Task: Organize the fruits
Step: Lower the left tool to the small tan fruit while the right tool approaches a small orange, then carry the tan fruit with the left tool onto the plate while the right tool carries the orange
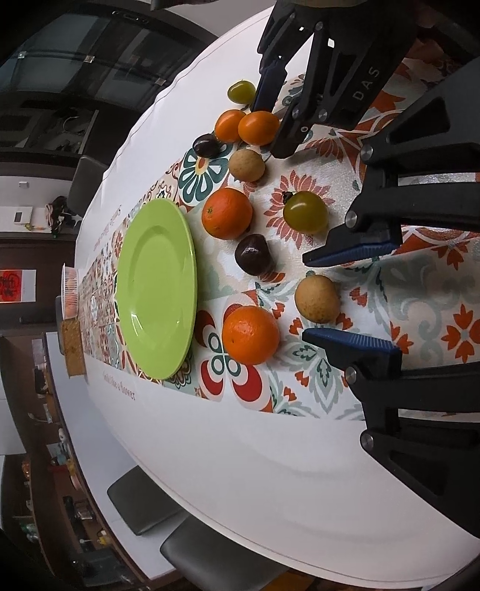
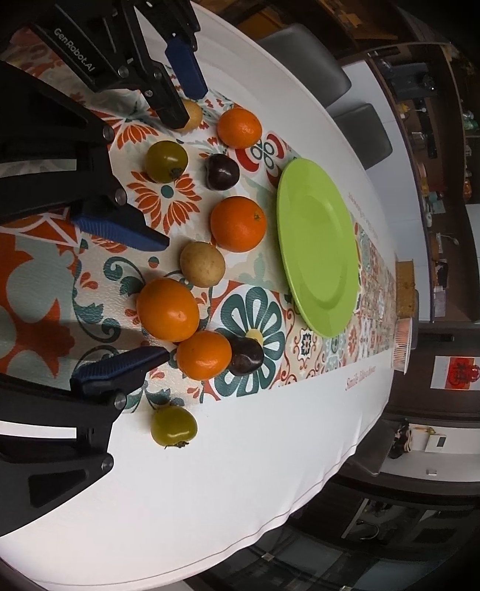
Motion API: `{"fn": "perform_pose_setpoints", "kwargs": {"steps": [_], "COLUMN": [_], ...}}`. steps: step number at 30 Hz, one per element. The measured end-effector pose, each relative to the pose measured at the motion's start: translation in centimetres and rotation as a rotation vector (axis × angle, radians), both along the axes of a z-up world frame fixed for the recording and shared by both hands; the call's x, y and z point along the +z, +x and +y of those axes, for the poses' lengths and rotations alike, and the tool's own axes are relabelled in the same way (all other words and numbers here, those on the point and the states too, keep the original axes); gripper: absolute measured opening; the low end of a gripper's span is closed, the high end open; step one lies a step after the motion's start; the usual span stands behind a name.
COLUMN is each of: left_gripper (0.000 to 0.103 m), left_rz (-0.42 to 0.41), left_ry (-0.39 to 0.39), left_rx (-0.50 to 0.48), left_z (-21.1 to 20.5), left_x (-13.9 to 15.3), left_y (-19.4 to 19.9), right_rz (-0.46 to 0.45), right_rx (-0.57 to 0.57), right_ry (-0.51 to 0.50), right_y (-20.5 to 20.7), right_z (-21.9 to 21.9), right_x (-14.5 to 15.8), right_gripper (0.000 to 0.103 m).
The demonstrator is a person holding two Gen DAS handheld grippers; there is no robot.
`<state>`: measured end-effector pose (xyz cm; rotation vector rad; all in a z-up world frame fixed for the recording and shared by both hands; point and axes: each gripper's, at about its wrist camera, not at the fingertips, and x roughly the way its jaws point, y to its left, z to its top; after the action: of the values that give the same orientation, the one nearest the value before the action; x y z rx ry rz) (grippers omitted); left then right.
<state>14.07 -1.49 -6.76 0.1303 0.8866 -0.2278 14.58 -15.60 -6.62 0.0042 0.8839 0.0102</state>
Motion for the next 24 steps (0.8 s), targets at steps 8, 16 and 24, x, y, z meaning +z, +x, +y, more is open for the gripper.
{"fn": "perform_pose_setpoints", "kwargs": {"steps": [8, 16, 24], "left_gripper": [0.028, 0.028, 0.028], "left_rz": [0.008, -0.014, -0.05], "left_ry": [0.001, 0.011, -0.014], "left_rx": [-0.005, -0.009, -0.017], "left_z": [0.0, -0.3, -0.3], "left_x": [-0.1, 0.1, 1.5], "left_y": [0.3, 0.3, -1.0], "right_rz": [0.004, -0.001, -0.033], "right_rx": [-0.004, 0.003, 0.059], "right_ry": [-0.002, -0.003, 0.015], "right_y": [0.5, 0.5, -0.8], "right_z": [-0.3, -0.4, 0.5], "right_x": [0.0, 0.2, 1.6], "right_gripper": [0.044, 0.037, 0.037]}}
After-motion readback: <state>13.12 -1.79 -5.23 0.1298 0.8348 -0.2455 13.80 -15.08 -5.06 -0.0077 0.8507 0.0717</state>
